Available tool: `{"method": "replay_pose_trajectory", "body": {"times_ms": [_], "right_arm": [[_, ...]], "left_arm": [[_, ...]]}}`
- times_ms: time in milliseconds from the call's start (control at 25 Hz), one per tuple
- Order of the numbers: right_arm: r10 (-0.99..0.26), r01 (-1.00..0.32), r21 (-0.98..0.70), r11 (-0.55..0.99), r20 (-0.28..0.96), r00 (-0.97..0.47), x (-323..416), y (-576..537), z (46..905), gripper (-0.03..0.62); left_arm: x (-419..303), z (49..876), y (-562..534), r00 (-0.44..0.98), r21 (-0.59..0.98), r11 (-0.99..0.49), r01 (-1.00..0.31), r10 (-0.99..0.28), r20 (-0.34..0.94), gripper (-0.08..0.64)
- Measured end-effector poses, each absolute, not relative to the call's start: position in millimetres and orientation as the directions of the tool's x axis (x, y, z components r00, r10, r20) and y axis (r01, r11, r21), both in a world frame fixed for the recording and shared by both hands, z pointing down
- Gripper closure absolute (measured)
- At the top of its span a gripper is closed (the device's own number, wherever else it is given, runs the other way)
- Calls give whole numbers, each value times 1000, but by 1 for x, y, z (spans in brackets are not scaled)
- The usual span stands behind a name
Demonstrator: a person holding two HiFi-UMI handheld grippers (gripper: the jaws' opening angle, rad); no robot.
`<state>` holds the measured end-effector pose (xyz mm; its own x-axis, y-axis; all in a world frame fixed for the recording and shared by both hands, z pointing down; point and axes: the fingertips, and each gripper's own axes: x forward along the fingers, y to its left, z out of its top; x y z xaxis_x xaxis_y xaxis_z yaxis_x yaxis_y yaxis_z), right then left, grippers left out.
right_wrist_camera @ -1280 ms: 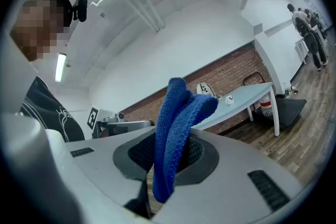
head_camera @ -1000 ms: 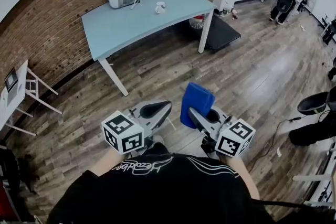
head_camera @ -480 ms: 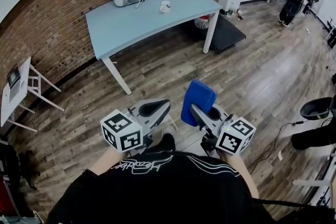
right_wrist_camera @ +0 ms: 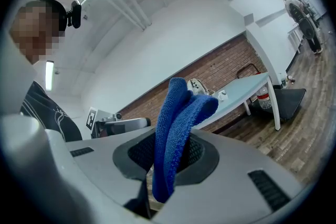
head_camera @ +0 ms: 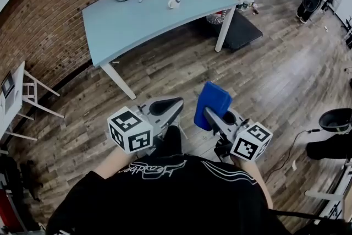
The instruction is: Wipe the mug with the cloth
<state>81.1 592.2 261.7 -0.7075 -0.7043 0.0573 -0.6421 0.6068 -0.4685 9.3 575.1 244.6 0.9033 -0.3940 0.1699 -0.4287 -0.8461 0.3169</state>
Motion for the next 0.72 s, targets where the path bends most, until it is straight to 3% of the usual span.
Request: {"method": "replay_pose_trajectory", "body": {"times_ms": [360, 720], "right_arm": [[-725, -650, -531, 544, 92, -682, 69, 387, 282, 531], [-754, -639, -601, 479, 90, -650, 59, 204, 289, 531]], "left_arm": [[-8, 259, 372, 929, 358, -857, -370, -342, 142, 552], [-42, 274, 186, 917, 412, -820, -397, -375, 136, 553]]}}
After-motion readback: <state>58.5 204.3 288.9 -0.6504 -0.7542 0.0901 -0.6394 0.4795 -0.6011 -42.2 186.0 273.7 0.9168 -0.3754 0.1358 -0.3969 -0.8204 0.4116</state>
